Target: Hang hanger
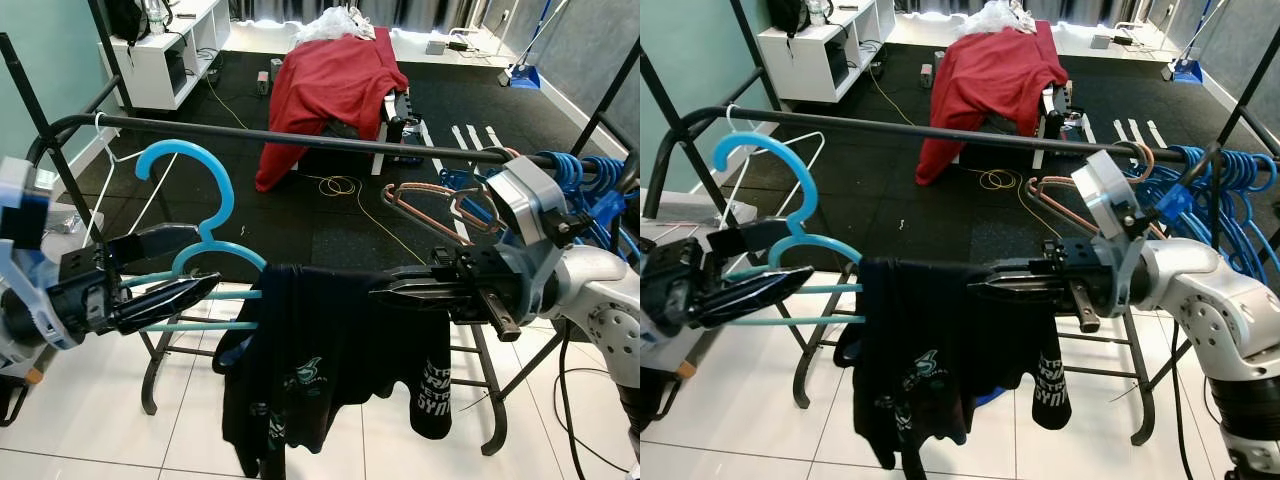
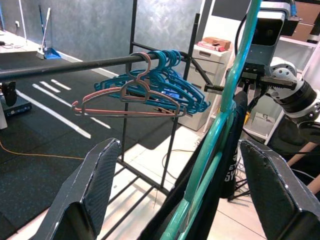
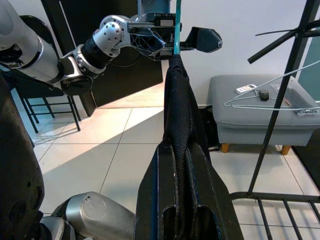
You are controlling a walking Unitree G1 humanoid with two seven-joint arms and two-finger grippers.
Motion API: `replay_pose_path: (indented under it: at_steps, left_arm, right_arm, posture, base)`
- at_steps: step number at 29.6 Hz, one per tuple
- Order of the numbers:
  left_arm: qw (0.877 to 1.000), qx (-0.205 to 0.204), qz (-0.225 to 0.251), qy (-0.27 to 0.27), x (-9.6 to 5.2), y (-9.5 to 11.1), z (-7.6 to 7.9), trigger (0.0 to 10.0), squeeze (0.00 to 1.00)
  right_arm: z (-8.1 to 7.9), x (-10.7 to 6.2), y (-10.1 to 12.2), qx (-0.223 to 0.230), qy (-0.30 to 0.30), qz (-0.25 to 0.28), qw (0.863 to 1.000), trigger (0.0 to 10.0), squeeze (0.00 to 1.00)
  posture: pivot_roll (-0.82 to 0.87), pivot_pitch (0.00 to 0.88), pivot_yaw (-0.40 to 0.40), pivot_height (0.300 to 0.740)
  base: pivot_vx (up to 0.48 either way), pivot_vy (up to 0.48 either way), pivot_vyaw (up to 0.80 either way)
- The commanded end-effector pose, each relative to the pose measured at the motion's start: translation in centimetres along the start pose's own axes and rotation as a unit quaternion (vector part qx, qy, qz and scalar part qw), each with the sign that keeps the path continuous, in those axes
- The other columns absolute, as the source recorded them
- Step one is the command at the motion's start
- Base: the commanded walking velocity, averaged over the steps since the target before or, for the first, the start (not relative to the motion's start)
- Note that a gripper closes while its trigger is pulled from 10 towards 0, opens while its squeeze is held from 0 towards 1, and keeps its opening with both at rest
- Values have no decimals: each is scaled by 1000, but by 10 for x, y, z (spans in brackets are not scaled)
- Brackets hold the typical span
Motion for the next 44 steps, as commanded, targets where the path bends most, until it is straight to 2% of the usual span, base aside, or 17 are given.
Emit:
replay_pose_path:
  at_steps: [1, 2, 3, 17, 20, 27, 28, 30, 31, 34, 35, 37, 39, 41, 42, 43, 44]
  left_arm:
    - [1000, -10, -1, -9, -1, -2, 2, 9529, 0]
    - [1000, -10, -1, -9, -1, -2, 2, 9529, 0]
    - [1000, -16, 2, -15, 1, -2, 4, 0, 0]
    - [998, -32, 9, -51, 2, -1, 14, 0, 0]
    - [998, -35, 9, -55, 5, -3, 15, 0, 0]
    - [997, -46, 21, -64, 13, -7, 20, 0, 0]
    - [996, -50, 33, -63, 17, -8, 21, 0, 0]
    - [996, -50, 33, -63, 17, -8, 21, 0, 0]
    - [995, -57, 57, -59, 24, -9, 21, 0, 0]
    - [993, -62, 81, -54, 30, -9, 21, 0, 0]
    - [990, -70, 109, -48, 36, -8, 20, 0, 0]
    - [990, -70, 109, -48, 36, -8, 20, 0, 0]
    - [984, -91, 147, -40, 45, -9, 19, 0, 0]
    - [984, -91, 147, -40, 45, -9, 19, 0, 0]
    - [982, -99, 159, -35, 47, -11, 19, 0, 0]
    - [980, -101, 170, -18, 46, -11, 13, 0, 0]
    - [980, -101, 170, -18, 46, -11, 13, 0, 0]
  right_arm:
    - [-5, 1, 10, -19, 13, 9, 1000, 0, 0]
    - [-5, 1, 10, -19, 13, 9, 1000, 0, 0]
    - [-5, 1, 10, -19, 13, 9, 1000, 0, 0]
    - [-2, 1, 11, -27, 4, 7, 1000, 0, 0]
    - [7, 1, 11, -44, -21, 5, 999, 0, 0]
    - [14, 2, 15, -59, -40, 9, 997, 314, 0]
    - [20, 1, 17, -62, -60, 15, 996, 4431, 0]
    - [20, 1, 17, -62, -60, 15, 996, 4431, 0]
    - [26, 0, 22, -63, -77, 26, 995, 10000, 1000]
    - [31, -1, 27, -68, -94, 38, 992, 10000, 1000]
    - [37, -3, 33, -74, -112, 54, 990, 10000, 1000]
    - [37, -3, 33, -74, -112, 54, 990, 10000, 1000]
    - [46, -10, 49, -90, -148, 100, 980, 10000, 1000]
    - [46, -10, 49, -90, -148, 100, 980, 10000, 1000]
    - [51, -16, 62, -98, -170, 136, 971, 10000, 1000]
    - [57, -27, 79, -112, -208, 185, 954, 10000, 1000]
    - [57, -27, 79, -112, -208, 185, 954, 10000, 1000]
  posture:
    - [-19, 46, -20, 740]
    - [-19, 46, -20, 740]
    - [-19, 46, -20, 740]
    - [-21, 45, -20, 740]
    - [-19, 43, -20, 740]
    - [-17, 41, -24, 740]
    - [-17, 41, -24, 740]
    - [-17, 41, -24, 740]
    - [-19, 38, -26, 740]
    - [-22, 37, -26, 740]
    - [-22, 37, -26, 740]
    - [-22, 37, -26, 740]
    - [-24, 30, -33, 740]
    - [-24, 30, -33, 740]
    - [-23, 27, -33, 740]
    - [-20, 26, -34, 740]
    - [-20, 26, -34, 740]
  base:
    - [0, 0, 0]
    - [0, 0, 0]
    - [0, 0, 0]
    - [0, 0, 0]
    - [0, 0, 0]
    - [0, 0, 0]
    - [0, 0, 0]
    - [0, 0, 0]
    - [0, 0, 0]
    - [0, 0, 0]
    - [0, 0, 0]
    - [0, 0, 0]
    - [0, 0, 0]
    - [0, 0, 0]
    - [0, 0, 0]
    - [0, 0, 0]
    - [0, 0, 0]
Point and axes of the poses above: a point about 5 cm out from each wrist's last joint towards the gripper, its own x axis pointing out of the wrist towards the gripper, its own y axis along the axis of the wrist's last joint, z = x × y, the point moved 3 cm from there along x, pointing out of the wrist towards the gripper, and after that the axes turned 2 degrees about x, right-handed, at the moved point
